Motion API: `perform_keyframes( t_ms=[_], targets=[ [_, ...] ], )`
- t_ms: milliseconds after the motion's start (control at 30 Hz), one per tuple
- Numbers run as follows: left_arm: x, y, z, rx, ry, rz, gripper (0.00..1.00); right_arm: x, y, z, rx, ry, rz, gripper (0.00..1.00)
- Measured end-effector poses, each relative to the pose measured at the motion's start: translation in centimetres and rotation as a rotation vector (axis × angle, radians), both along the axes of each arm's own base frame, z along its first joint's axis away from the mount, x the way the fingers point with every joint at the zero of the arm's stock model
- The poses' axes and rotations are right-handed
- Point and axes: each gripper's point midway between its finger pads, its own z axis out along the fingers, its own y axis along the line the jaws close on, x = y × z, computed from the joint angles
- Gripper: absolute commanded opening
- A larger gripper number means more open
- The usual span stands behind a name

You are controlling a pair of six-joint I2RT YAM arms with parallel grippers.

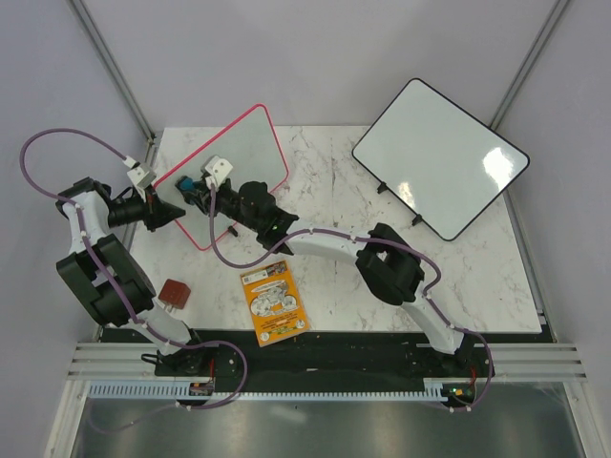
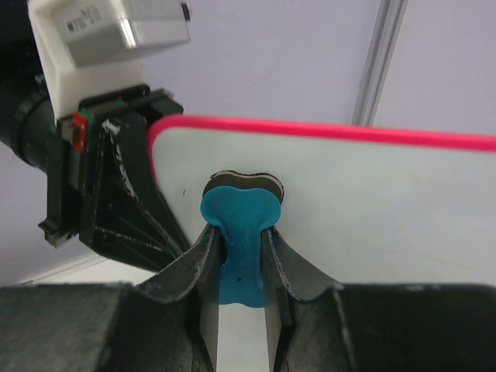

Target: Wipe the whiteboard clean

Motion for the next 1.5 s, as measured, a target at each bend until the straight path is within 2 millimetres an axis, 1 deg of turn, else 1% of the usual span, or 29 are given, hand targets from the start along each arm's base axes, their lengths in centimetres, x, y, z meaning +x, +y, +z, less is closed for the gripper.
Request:
perform_keyframes(
  t_ms=[67, 133, 267, 333, 533, 733, 867, 1067, 1233, 1333, 1400, 1500],
  targets=[
    [0.0, 0.0, 0.0, 0.000, 0.000, -0.001, 0.02, 0.1, 0.0, 1.2, 0.024, -0.022, -0.007, 0.00],
    [0.0, 0.0, 0.0, 0.000, 0.000, -0.001, 0.02, 0.4, -0.2, 1.5, 0.024, -0.036, -0.028, 0.00],
    [0.0, -0.1, 0.0, 0.001, -0.001, -0.002, 0.02, 1.3, -0.6, 0.9, -0.004, -0.055, -0.075, 0.00],
    [0.0, -0.1, 0.0, 0.000, -0.001, -0.002, 0.02, 2.1, -0.9, 0.5, -0.017, -0.064, -0.111, 0.00],
    [0.1, -0.1, 0.1, -0.001, -0.003, -0.002, 0.02, 4.0, -1.4, -1.2, -0.024, -0.070, -0.183, 0.00],
    [0.1, -0.1, 0.1, -0.006, 0.004, 0.003, 0.02, 5.2, -1.9, -1.2, 0.034, -0.059, -0.206, 0.00],
    [0.1, -0.1, 0.1, -0.009, 0.008, 0.006, 0.02, 7.2, -3.4, -1.1, 0.078, -0.028, -0.227, 0.00],
    [0.1, -0.1, 0.1, -0.017, 0.016, 0.010, 0.02, 11.7, -6.7, -1.4, 0.119, 0.005, -0.302, 0.00],
    [0.0, -0.2, 0.2, -0.027, 0.031, 0.016, 0.02, 16.4, -10.0, -2.6, 0.138, 0.033, -0.420, 0.00],
    [0.0, -0.2, 0.1, -0.026, 0.031, 0.016, 0.02, 18.7, -12.3, -3.7, 0.126, 0.053, -0.486, 0.00],
    [-0.1, -0.2, 0.1, -0.026, 0.032, 0.015, 0.02, 19.5, -13.1, -4.3, 0.111, 0.061, -0.503, 0.00],
    [-0.1, -0.2, 0.1, -0.026, 0.031, 0.015, 0.02, 19.8, -13.7, -5.1, 0.098, 0.064, -0.509, 0.00]
  ],
)
